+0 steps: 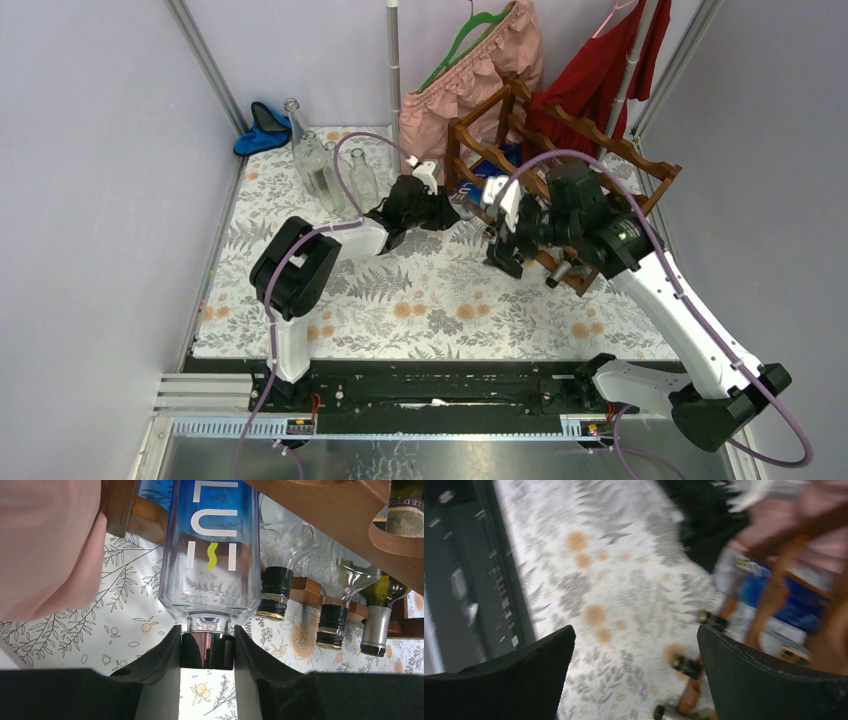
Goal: Put the wine bottle on the wine rack
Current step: Adjust the wine rack at the center of the board.
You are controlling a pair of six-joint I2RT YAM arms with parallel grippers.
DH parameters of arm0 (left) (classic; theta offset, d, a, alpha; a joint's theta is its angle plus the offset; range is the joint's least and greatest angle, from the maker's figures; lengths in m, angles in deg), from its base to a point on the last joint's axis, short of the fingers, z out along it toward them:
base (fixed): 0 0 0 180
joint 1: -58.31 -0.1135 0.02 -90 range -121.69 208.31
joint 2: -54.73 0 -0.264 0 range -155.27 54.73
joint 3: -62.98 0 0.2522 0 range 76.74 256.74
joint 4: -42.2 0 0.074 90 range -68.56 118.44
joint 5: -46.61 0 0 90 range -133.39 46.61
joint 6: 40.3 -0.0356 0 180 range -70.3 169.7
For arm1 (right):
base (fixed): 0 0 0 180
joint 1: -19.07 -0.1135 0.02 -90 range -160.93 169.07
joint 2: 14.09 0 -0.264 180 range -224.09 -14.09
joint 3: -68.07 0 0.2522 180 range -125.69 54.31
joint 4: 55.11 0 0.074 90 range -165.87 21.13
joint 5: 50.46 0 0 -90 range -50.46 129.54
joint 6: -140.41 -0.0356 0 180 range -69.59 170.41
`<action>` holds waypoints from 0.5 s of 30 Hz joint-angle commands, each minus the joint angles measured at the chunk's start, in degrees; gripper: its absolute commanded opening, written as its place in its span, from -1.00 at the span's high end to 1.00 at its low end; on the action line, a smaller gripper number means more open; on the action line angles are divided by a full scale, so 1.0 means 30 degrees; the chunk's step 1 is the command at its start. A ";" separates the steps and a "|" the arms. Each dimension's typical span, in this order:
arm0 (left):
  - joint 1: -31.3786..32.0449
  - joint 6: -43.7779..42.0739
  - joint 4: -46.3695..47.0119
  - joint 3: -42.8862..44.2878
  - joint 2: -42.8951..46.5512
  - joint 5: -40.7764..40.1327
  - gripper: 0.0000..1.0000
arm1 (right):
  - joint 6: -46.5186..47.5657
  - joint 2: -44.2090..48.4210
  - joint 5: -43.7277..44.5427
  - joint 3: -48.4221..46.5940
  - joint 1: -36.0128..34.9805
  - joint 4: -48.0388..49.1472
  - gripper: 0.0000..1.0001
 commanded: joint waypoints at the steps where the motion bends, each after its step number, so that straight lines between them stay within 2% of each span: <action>1: -0.0138 -0.0821 0.0451 -0.0096 -0.0396 0.1101 0.86 | -0.3918 -0.1362 0.5696 -0.3162 0.1220 0.2896 -1.00; 4: -0.0210 -0.1010 0.0986 -0.0368 -0.0406 0.1393 0.88 | -0.4609 -0.3263 0.5013 -0.5724 0.3728 0.1828 -0.99; 6: -0.0253 -0.1061 0.1430 -0.0569 -0.0489 0.1642 0.89 | -0.4333 -0.4336 0.4759 -0.6651 0.4567 0.0895 -0.91; 15: -0.0286 -0.1402 0.2842 -0.1445 -0.0593 0.2204 0.92 | -0.3132 -0.5839 0.7053 -0.5716 0.4707 0.0893 -0.90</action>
